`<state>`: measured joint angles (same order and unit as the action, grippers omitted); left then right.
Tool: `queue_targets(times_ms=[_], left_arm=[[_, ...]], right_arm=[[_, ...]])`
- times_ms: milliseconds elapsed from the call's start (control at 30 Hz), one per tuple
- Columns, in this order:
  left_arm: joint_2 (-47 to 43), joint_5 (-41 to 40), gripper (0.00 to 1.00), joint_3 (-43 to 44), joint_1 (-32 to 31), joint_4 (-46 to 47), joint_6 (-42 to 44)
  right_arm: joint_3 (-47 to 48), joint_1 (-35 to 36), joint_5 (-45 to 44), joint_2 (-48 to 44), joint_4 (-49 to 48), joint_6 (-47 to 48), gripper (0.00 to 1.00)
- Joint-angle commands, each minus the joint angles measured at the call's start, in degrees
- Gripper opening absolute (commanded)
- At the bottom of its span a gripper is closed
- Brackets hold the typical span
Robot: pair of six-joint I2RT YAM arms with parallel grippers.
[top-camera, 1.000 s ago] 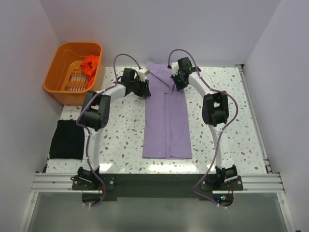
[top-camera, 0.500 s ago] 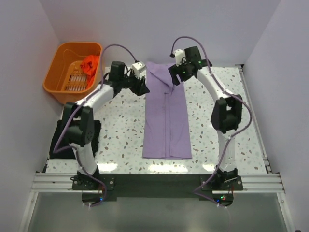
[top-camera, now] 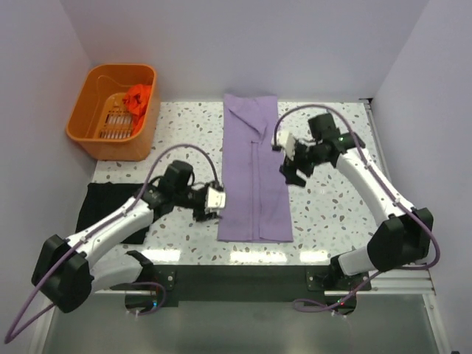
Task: Fold and stack the t-shirts
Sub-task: Fold the tshirt
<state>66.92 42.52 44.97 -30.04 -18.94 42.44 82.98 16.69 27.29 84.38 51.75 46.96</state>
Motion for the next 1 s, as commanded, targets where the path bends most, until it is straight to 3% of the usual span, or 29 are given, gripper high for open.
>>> queue_targets(times_ms=[0, 133, 233, 400, 667, 967], left_arm=[[-6.25, -2.87, 0.64, -9.18, -7.11, 1.69, 4.59], [-6.63, -9.28, 0.63, -15.78, -16.78, 6.8, 2.92], [-3.73, -11.66, 0.61, -17.55, -19.95, 9.35, 2.92], [1.11, -13.52, 0.59, -17.64, -20.76, 11.56, 4.76], [6.38, -16.95, 0.57, -16.23, -21.11, 12.18, 5.99], [11.74, -19.93, 0.44, -14.74, -22.08, 11.38, 7.31]], right_arm=[[-15.71, 1.49, 3.39, -6.22, 5.84, 12.8, 0.77], [-31.26, 8.17, 1.37, -13.18, -0.06, 13.42, 0.67], [-36.64, 13.97, -0.91, -15.21, -4.45, 12.37, 0.6], [-40.96, 18.9, -3.99, -15.65, -7.18, 13.33, 0.53], [-45.27, 23.12, -7.16, -12.23, -11.93, 13.95, 0.53], [-49.05, 27.78, -12.17, -6.86, -18.52, 14.56, 0.47]])
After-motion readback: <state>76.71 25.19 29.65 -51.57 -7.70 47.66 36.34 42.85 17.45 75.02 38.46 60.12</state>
